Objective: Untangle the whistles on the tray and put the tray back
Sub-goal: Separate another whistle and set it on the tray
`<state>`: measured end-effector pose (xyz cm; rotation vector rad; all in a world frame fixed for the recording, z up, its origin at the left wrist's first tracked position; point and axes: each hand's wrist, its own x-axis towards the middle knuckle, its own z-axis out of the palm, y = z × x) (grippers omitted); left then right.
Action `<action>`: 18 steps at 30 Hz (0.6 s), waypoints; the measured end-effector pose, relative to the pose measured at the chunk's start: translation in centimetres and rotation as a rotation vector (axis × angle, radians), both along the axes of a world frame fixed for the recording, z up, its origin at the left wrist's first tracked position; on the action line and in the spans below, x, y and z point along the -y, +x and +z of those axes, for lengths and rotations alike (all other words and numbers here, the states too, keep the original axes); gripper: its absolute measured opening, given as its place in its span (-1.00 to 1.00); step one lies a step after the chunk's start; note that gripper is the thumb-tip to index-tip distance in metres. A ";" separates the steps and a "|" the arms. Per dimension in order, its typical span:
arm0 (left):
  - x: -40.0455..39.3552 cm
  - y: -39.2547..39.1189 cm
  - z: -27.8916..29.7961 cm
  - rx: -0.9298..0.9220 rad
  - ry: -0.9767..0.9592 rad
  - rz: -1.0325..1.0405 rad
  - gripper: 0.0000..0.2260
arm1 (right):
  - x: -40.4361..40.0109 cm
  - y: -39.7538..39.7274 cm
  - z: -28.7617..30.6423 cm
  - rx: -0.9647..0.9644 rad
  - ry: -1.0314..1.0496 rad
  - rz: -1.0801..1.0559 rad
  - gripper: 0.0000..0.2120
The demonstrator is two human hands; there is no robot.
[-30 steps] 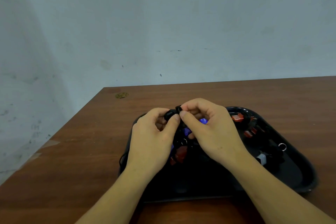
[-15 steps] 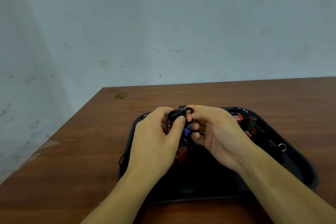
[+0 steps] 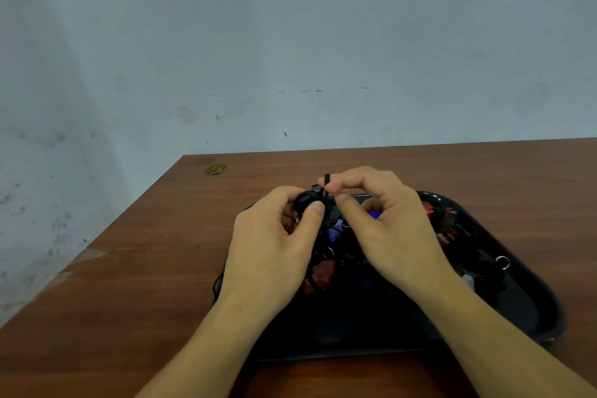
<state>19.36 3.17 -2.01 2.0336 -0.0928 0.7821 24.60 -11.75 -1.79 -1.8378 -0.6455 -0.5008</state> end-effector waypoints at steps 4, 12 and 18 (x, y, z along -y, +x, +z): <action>0.2 -0.1 0.2 0.038 -0.012 0.012 -0.93 | -1.0 -0.4 -0.2 0.135 -0.002 -0.067 -0.70; 0.7 -0.2 0.1 0.097 0.048 0.058 -0.94 | -1.4 -0.3 0.0 0.256 0.023 -0.088 -0.73; 1.0 0.1 0.2 0.055 -0.136 -0.045 -0.93 | -1.3 0.0 0.0 0.386 -0.067 -0.171 -0.82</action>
